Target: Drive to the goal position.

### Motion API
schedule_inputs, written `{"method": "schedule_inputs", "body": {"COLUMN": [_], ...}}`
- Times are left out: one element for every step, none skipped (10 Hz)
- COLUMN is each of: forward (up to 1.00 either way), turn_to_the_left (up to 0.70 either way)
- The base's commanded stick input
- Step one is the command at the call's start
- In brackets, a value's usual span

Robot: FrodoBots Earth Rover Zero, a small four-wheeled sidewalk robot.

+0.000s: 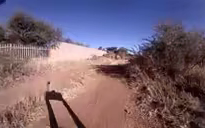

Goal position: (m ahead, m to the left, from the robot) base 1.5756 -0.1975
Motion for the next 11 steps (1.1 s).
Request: {"method": "schedule_inputs", "body": {"forward": [0.5, 0.5, 0.5, 0.5, 0.5, 0.5, 0.5, 0.5, 0.5, 0.5, 0.5], "turn_to_the_left": [0.0, 0.0, 0.0, 0.0, 0.0, 0.0, 0.0, 0.0, 0.0, 0.0, 0.0]}}
